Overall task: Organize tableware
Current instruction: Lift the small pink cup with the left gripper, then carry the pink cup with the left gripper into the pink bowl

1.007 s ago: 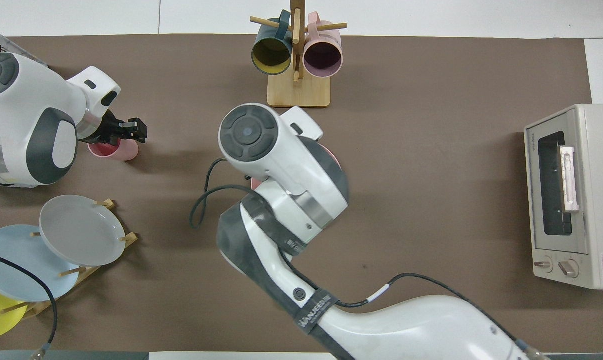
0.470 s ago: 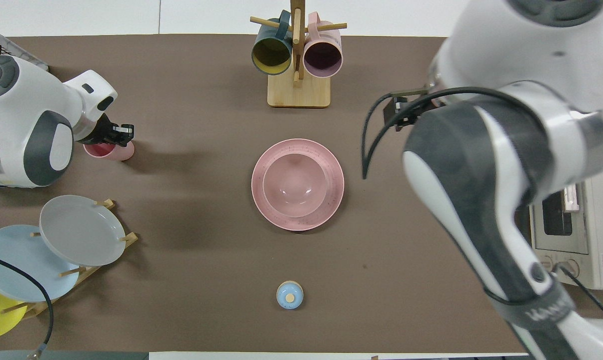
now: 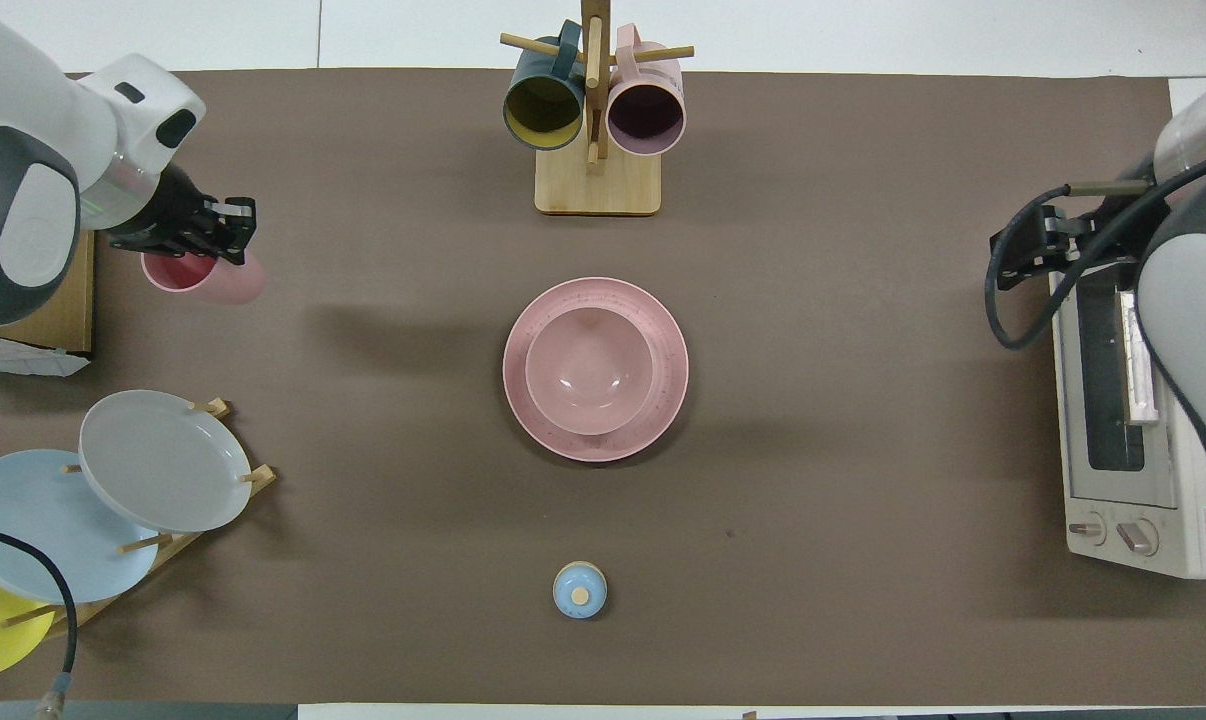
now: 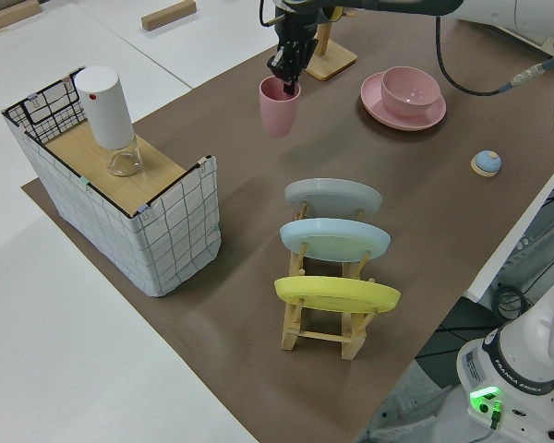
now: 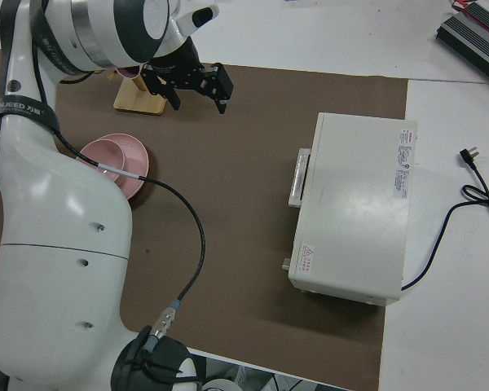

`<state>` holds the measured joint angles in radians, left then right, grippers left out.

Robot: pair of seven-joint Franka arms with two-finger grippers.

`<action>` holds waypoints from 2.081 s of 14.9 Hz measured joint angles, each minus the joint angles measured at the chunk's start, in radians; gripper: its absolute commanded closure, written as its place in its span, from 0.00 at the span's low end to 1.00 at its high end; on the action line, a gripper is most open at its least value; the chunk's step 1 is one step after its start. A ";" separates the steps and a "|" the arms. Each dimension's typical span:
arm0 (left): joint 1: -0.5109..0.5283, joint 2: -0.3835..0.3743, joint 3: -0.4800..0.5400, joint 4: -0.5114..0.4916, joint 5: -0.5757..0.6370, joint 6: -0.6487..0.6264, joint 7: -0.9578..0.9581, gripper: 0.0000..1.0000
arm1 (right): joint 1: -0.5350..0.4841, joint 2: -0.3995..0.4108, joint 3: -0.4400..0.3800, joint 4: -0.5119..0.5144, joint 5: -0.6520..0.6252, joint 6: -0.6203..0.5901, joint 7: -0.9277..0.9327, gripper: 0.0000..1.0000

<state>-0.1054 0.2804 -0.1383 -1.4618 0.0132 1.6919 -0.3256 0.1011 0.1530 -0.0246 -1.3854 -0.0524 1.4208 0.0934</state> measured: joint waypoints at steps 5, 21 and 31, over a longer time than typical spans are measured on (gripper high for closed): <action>-0.274 0.065 -0.007 0.158 -0.017 -0.043 -0.380 1.00 | -0.030 -0.107 -0.002 -0.156 0.000 0.019 -0.068 0.00; -0.525 0.215 -0.001 0.101 -0.005 0.154 -0.594 1.00 | -0.095 -0.163 -0.003 -0.293 0.003 0.156 -0.112 0.00; -0.546 0.216 -0.001 -0.019 0.005 0.269 -0.633 0.01 | -0.103 -0.150 0.000 -0.292 0.003 0.144 -0.117 0.00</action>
<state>-0.6514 0.4960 -0.1389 -1.4813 0.0183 1.9613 -0.9581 -0.0020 0.0031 -0.0246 -1.6776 -0.0497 1.5650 -0.0237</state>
